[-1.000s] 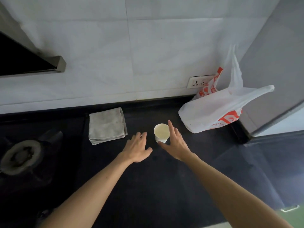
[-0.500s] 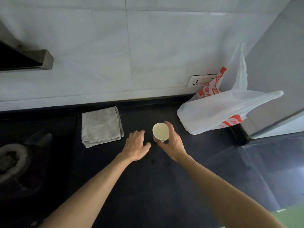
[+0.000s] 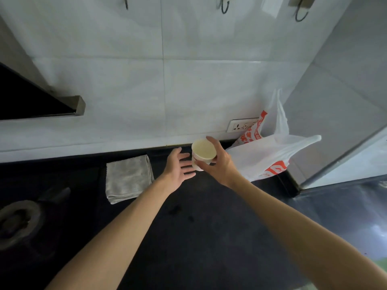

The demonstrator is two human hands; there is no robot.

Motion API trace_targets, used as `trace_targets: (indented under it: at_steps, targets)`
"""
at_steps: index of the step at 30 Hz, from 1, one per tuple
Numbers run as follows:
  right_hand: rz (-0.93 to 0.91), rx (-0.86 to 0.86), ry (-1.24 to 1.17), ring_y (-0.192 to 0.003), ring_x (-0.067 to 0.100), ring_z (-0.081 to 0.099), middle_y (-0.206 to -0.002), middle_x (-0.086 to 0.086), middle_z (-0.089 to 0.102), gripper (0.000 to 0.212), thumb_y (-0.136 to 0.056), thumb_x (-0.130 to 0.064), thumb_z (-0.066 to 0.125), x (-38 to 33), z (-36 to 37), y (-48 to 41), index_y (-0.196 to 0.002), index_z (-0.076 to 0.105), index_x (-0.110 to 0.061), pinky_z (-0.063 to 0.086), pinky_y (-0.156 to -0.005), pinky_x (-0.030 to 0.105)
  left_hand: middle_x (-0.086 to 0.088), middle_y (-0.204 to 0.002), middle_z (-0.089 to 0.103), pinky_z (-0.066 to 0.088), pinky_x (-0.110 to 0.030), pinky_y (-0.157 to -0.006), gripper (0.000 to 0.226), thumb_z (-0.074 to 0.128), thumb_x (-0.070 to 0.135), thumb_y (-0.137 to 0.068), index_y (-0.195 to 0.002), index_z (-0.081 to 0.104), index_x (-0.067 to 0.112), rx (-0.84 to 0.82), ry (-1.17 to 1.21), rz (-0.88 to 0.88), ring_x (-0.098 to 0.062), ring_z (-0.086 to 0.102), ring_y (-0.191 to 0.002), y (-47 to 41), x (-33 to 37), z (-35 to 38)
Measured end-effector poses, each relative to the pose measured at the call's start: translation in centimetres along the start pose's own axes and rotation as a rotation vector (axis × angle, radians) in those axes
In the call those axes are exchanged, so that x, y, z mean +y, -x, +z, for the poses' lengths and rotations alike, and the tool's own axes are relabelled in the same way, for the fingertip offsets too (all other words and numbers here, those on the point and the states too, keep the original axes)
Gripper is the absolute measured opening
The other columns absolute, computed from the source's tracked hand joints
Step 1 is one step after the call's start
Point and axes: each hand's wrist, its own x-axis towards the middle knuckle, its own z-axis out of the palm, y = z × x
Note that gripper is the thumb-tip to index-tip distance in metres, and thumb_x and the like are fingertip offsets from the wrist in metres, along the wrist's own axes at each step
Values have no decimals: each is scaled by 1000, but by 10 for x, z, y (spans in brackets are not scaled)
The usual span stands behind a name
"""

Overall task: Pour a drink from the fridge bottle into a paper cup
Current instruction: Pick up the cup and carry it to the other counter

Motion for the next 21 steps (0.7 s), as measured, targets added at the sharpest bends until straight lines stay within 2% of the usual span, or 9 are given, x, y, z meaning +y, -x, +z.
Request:
trace_targets:
  at_steps: [4,14,21]
  targets:
    - [-46,-10,16,-103,22,58,-115,-3,58,80,-79,-37,80,-20,-18,-3,-145,34,-31,54,-91,44,-28,-123,60,46,-55,-100,54,35,41,-102,-129,53,-2,-45,170,26,-42,60,-111,23,20,12]
    - [-152,-101,-52,-115,18,54,-124,-5,54,79,-80,-36,79,-60,-47,9,-144,33,-32,51,-98,43,-33,-129,55,45,-58,-102,56,43,40,-98,-132,51,-4,9,299,133,-47,59,-114,84,31,22]
    - [-222,-138,-164,-113,18,54,-121,-4,54,81,-83,-32,77,-78,-55,46,-145,25,-29,51,-98,40,-34,-128,54,39,-59,-108,55,44,40,-97,-130,52,-4,71,324,234,-47,58,-115,135,17,30]
